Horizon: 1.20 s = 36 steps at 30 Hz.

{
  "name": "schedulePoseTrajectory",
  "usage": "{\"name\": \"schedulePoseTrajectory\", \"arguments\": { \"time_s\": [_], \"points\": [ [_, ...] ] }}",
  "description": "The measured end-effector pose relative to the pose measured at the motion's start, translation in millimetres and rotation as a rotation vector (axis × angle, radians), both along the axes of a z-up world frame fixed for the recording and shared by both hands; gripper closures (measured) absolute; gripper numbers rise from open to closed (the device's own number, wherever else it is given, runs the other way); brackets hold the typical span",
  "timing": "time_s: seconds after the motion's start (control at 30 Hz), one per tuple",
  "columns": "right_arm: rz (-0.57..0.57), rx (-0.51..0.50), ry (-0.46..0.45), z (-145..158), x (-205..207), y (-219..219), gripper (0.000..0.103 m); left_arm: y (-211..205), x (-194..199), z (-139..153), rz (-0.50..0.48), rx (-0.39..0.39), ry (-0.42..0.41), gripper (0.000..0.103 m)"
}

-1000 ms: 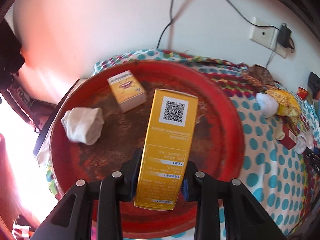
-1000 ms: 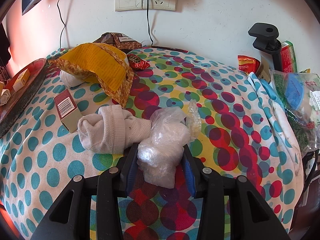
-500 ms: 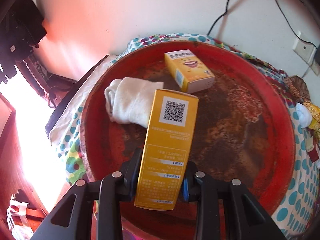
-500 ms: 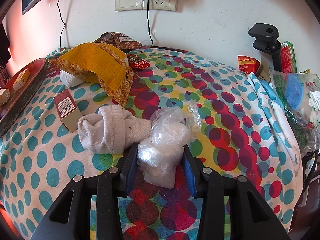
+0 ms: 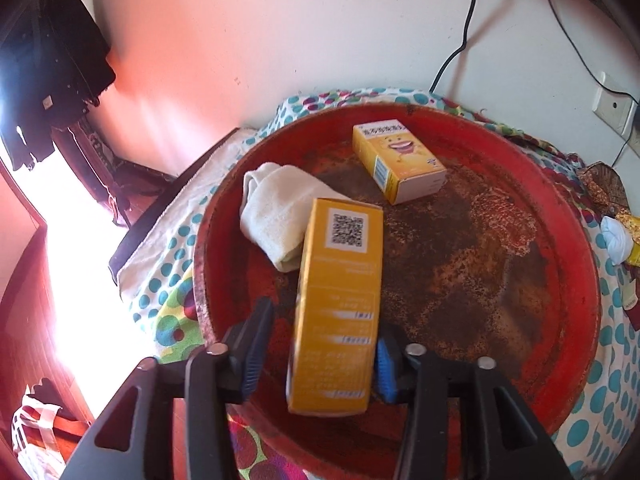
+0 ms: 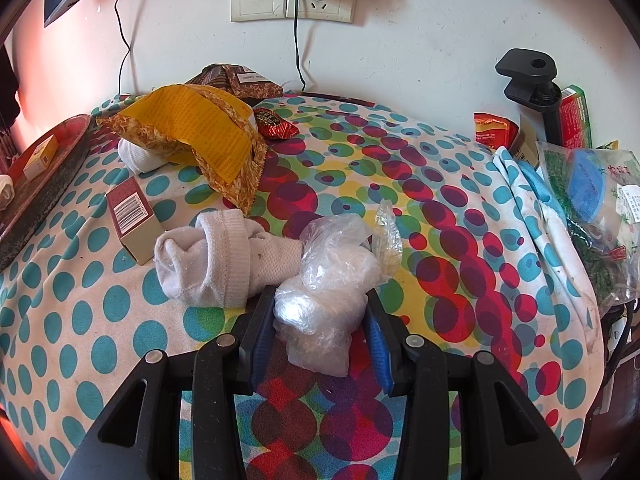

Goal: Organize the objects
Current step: 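Pull the open left tool back from the red tray, then carry the clear plastic bag onto the red tray and open the right tool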

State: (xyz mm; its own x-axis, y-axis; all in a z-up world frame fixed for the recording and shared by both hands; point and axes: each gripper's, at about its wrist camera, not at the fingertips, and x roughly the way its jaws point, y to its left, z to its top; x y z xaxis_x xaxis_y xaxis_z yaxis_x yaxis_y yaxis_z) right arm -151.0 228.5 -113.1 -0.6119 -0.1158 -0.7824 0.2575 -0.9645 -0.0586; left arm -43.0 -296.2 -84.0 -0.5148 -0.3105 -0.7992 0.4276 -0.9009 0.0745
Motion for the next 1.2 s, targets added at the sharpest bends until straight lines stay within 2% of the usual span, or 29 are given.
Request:
{"name": "schedulePoseTrajectory", "arguments": {
  "time_s": [0.03,0.1,0.13,0.27,0.37,0.43,0.53,0.57,0.67,0.77,0.9,1.1,1.2],
  "points": [
    [-0.002,0.001,0.000,-0.1,0.0,-0.2,0.060,3.0,2.8,3.4,-0.007,-0.007,0.018,0.048],
    [0.001,-0.001,-0.002,0.1,-0.6,0.8,0.045,9.5,10.3,11.3,0.004,-0.030,0.064,0.047],
    [0.006,-0.003,-0.005,0.2,-1.1,1.4,0.044,13.1,16.2,16.2,0.011,-0.037,0.094,0.047],
    [0.017,-0.010,0.005,2.4,-0.5,4.1,0.046,29.3,38.9,31.8,0.031,-0.055,0.208,0.046],
    [0.019,-0.019,0.005,2.7,-1.3,6.6,0.056,44.9,53.9,37.3,0.025,-0.071,0.269,0.046],
    [0.023,-0.031,0.013,2.5,-1.8,6.7,0.057,54.5,63.6,38.6,0.011,-0.059,0.304,0.046],
    [0.012,-0.041,0.015,2.1,-4.1,10.3,0.059,66.5,69.3,36.2,-0.017,-0.009,0.306,0.045],
    [0.008,-0.047,0.007,1.0,-6.5,12.3,0.065,69.1,69.6,35.2,-0.029,0.018,0.308,0.044],
    [-0.007,-0.052,0.021,3.2,-3.0,12.9,0.066,80.3,69.2,31.6,-0.097,0.067,0.294,0.044],
    [-0.017,-0.049,0.052,7.2,3.7,11.2,0.067,91.3,73.4,23.6,-0.132,0.047,0.275,0.044],
    [-0.042,-0.045,0.076,10.8,7.8,12.0,0.067,103.7,69.5,12.6,-0.204,0.082,0.234,0.044],
    [-0.089,-0.043,0.088,12.7,7.8,17.2,0.067,114.4,70.1,14.4,-0.240,0.040,0.243,0.044],
    [-0.108,-0.027,0.101,13.7,9.1,17.2,0.067,114.0,70.3,15.6,-0.243,0.061,0.249,0.044]
  ]
}}
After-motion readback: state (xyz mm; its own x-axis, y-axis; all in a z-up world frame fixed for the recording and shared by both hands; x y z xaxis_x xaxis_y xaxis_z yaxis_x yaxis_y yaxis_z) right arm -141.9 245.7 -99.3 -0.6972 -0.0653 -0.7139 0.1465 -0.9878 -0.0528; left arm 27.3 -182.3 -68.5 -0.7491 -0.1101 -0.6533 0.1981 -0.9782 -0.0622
